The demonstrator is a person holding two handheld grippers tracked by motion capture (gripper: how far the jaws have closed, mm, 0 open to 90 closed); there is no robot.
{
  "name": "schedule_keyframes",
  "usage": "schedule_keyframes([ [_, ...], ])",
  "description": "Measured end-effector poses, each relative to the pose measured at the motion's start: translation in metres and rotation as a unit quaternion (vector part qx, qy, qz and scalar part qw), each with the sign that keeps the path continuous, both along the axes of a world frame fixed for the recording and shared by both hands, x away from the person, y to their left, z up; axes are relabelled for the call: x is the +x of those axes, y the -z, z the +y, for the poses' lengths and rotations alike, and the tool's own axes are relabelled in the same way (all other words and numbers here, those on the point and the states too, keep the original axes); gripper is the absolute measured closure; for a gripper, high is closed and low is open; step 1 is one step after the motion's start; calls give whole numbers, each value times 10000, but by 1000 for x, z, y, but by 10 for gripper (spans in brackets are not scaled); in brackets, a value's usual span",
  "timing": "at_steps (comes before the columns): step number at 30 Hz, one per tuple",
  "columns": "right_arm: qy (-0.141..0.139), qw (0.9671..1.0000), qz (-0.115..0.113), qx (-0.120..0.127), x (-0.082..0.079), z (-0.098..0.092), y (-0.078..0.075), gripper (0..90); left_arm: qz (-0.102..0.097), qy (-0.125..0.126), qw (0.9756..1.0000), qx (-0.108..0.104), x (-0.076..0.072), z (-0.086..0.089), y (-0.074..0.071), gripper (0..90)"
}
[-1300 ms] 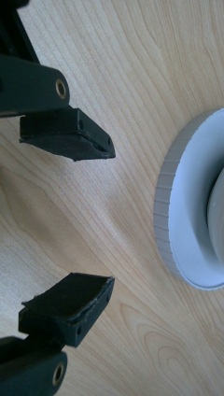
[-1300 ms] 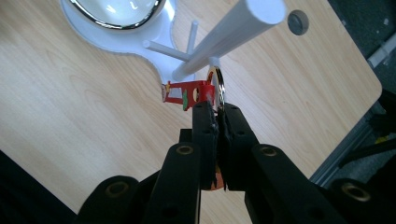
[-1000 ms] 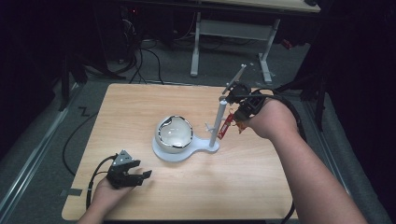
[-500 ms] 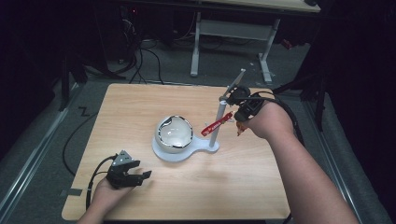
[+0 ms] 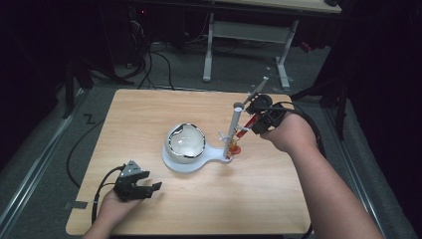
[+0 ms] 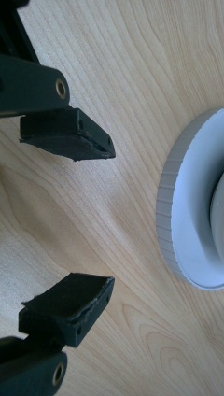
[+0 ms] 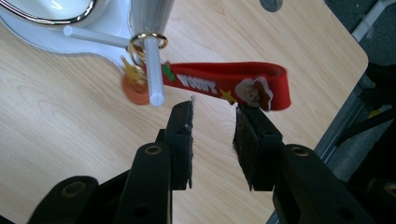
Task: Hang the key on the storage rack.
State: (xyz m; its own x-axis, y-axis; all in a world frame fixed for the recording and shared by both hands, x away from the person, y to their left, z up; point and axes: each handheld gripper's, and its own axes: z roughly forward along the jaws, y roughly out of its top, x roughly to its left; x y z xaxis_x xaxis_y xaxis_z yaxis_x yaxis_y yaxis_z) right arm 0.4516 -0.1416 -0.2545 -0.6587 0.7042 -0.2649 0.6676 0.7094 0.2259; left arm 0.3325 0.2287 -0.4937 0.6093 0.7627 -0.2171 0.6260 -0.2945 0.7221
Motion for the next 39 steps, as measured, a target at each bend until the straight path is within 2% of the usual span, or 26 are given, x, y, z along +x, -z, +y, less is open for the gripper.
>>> schedule_keyframes([
  [10,178,9998,29,48,-5,-19,5,645,27,-2,10000,49,1,-1,1,324],
  [22,373,9992,95,134,-6,-31,31,629,25,-38,10000,68,0,-1,2,323],
  [24,462,9987,109,169,-7,-36,43,626,21,-43,10000,72,0,-1,2,322],
  [26,481,9986,117,162,-7,-37,47,626,27,-44,10000,74,0,0,2,322],
  [28,565,9981,167,199,-8,-42,57,618,31,-49,10000,75,0,0,2,321],
  [29,619,9976,190,229,-8,-44,61,612,31,-55,10000,68,0,0,2,321],
  [30,729,9965,273,301,-9,-50,72,604,33,-59,10000,52,0,1,3,321],
  [32,774,9961,294,309,-10,-52,76,600,35,-59,10000,61,0,1,3,320],
  [35,881,9947,386,363,-14,-60,93,583,39,-64,10000,52,1,1,3,319],
  [36,966,9934,445,426,-17,-67,105,568,44,-68,10000,52,1,1,3,319],
  [37,966,9934,445,426,-17,-67,105,568,46,-79,9999,52,1,1,3,319],
  [39,1049,9919,520,482,-21,-74,119,529,53,-89,9999,45,1,1,3,318],
])
